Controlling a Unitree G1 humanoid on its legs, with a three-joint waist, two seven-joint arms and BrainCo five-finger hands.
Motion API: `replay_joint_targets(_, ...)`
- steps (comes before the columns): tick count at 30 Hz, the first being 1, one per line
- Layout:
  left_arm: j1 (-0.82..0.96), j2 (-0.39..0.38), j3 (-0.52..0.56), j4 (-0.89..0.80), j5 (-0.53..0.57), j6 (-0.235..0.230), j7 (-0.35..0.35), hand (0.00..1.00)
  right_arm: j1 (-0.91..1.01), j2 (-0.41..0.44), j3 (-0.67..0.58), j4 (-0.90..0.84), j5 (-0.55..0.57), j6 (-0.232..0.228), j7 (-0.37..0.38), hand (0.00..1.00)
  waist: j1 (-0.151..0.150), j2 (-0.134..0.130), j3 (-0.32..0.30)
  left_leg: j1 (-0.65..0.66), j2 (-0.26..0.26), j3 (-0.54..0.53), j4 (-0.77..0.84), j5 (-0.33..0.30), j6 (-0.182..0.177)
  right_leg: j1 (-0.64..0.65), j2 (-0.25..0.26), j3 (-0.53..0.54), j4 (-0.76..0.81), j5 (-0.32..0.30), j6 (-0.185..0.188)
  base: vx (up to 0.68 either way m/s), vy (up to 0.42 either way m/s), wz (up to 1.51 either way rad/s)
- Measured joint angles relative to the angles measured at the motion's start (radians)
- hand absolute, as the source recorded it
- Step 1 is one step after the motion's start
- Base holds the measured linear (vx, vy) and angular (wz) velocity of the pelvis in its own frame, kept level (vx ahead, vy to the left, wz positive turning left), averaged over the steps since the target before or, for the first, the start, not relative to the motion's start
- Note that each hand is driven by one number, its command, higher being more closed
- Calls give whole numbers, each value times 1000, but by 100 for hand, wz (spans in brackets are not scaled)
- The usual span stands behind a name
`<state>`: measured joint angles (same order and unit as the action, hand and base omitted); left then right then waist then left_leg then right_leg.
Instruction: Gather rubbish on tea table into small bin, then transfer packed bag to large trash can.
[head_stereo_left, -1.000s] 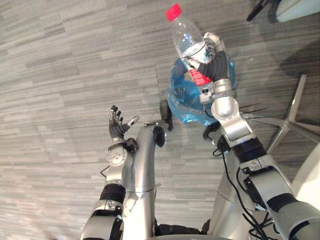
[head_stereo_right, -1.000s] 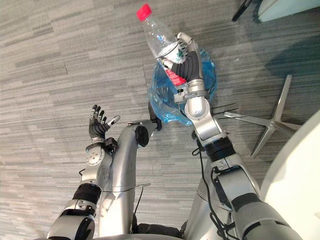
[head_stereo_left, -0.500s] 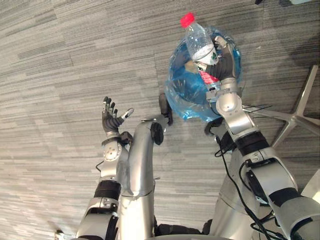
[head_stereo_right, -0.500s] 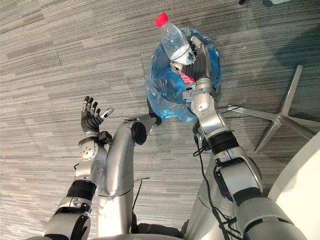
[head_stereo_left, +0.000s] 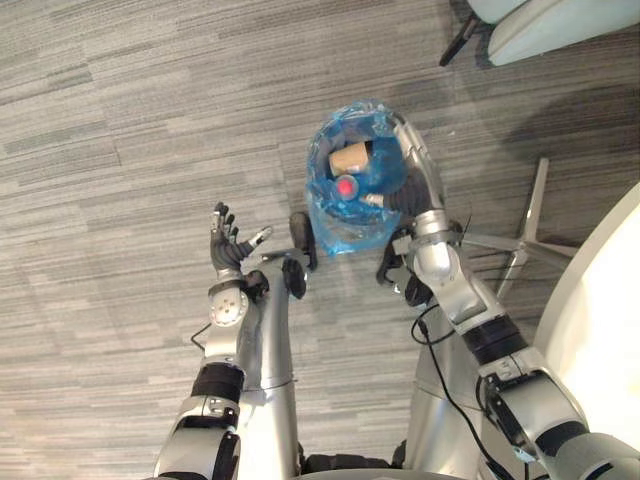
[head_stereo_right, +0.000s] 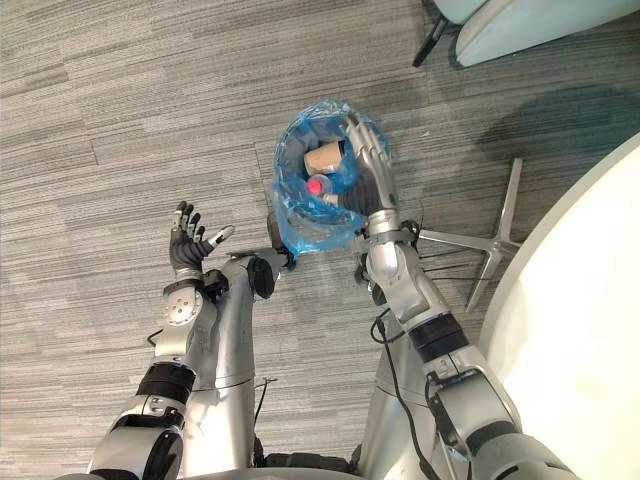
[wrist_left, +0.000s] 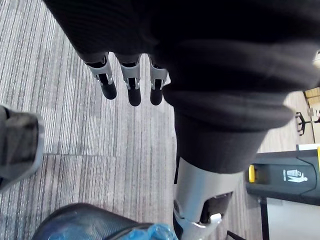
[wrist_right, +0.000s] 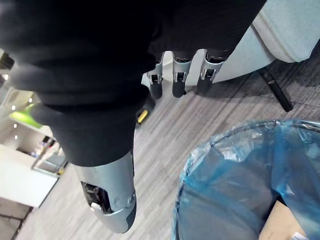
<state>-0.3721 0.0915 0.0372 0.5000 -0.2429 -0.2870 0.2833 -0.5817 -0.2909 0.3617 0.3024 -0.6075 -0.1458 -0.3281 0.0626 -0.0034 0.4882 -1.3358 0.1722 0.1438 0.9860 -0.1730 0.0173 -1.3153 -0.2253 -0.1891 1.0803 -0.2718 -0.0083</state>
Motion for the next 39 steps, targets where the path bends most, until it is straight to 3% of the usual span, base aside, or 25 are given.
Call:
replay_joint_targets(4, -3, 0, -5, 4, 0, 0, 0, 0, -44, 13, 43, 127, -38, 4, 11, 0, 1, 0, 0, 0, 0, 0, -4, 0, 0, 0, 0, -1, -2, 0, 0, 0, 0, 0)
replay_joint_targets(12, -66, 2, -4, 25, -1, -4, 1, 0, -183, 60, 89, 468, -112, 72, 52, 0, 6, 0, 0, -62, -9, -10, -9, 8, -11, -60, -6, -6, 4, -1, 0, -26, 13, 3)
replay_joint_targets(13, -74, 0, -4, 34, -1, -4, 0, 0, -192, 65, 90, 495, -115, 80, 56, 100, 6, 0, 0, -67, -12, -11, -9, 9, -12, -67, -7, -6, 7, -1, 0, -36, 21, 8)
replay_joint_targets(18, -117, -9, -4, 63, -2, -6, 1, 0, -235, 79, 91, 582, -150, 113, 72, 100, 7, 0, 0, -88, -16, -13, -9, 9, -12, -89, -11, -6, 13, -2, -1, -31, 24, 3)
replay_joint_targets(28, -156, -14, -4, 98, -2, -4, 2, 0, -261, 88, 81, 572, -85, 111, 41, 100, 6, 0, 0, -94, -14, -14, -9, 9, -12, -95, -8, -6, 11, -3, -2, -36, 30, -1)
replay_joint_targets(34, -155, -14, -4, 98, 0, 1, 3, 0, -222, 86, 76, 400, -26, 109, 37, 100, 6, 0, 0, -88, -5, -22, 5, 11, -7, -82, -1, -12, 15, -2, -3, -44, 34, -4)
replay_joint_targets(39, -115, -45, -11, 98, 21, 35, 0, 0, -144, 89, 64, 231, 15, 95, 40, 100, 6, 0, 0, 1, -2, -31, -10, 7, -12, 18, 3, -29, -6, -7, 1, -42, 22, 3)
